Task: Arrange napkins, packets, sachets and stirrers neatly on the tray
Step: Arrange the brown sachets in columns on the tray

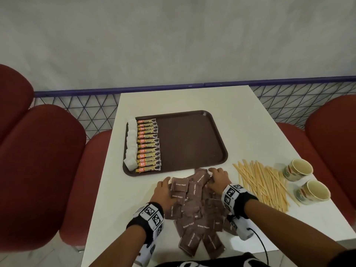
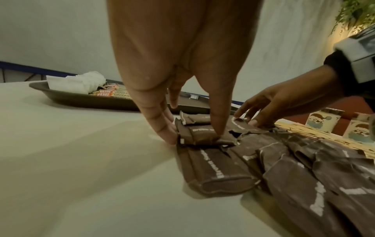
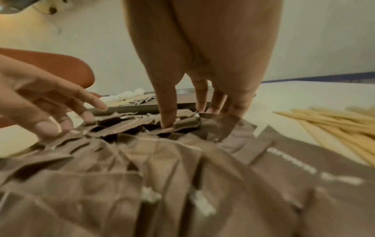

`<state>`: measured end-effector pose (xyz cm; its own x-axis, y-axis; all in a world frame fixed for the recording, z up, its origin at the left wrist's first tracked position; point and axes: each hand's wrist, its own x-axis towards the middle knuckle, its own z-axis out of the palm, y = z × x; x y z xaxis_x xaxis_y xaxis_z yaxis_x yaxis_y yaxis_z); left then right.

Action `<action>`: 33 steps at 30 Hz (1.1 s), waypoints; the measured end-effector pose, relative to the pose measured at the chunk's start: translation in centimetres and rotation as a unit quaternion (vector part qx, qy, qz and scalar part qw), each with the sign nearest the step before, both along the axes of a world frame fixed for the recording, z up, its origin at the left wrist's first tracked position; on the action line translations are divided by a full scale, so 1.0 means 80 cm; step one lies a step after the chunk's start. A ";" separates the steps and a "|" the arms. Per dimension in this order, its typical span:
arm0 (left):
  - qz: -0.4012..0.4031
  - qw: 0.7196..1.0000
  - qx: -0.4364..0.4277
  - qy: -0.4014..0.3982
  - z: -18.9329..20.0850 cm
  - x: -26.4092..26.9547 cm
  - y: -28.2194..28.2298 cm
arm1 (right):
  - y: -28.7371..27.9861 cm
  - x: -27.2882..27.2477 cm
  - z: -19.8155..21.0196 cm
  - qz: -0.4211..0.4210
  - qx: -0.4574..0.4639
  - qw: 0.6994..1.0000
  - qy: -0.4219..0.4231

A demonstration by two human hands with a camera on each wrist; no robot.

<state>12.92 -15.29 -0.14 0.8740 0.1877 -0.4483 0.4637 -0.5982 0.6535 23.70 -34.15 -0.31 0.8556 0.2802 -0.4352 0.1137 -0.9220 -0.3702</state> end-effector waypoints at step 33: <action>0.000 1.000 0.024 -0.007 -0.022 -0.001 0.015 | 0.079 -0.016 0.004 0.191 -0.035 0.981 -0.005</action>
<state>12.82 -14.12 -1.89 0.8802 0.2085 -0.4263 0.4545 -0.6287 0.6310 22.45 -27.87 0.01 0.6976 0.5513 -0.4577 0.4593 -0.8343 -0.3048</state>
